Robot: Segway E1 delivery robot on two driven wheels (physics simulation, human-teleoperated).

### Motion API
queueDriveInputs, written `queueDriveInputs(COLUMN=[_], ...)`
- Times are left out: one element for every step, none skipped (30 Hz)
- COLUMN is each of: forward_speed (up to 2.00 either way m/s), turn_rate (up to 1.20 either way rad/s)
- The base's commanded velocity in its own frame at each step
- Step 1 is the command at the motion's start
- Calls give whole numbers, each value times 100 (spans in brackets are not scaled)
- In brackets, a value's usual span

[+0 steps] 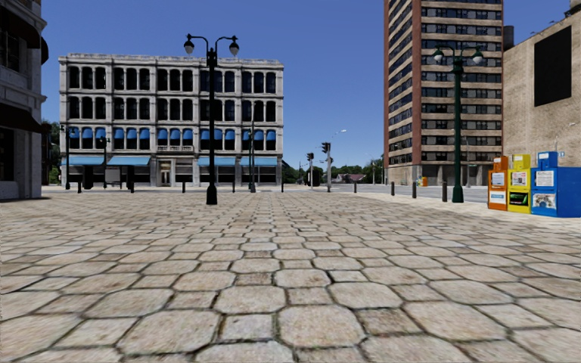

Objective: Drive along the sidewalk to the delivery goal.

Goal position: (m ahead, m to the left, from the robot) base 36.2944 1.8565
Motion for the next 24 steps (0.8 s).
queueDriveInputs(forward_speed=[200,200,200,200,200,200,200,200,200,200,200,200,200,200,200,200,200,200,200,200,200,200,200,200], turn_rate=[0,0,0,0,0,0,0,0,0,0,0,0,0,0,0,0,0,0,0,0,0,0,0,0])
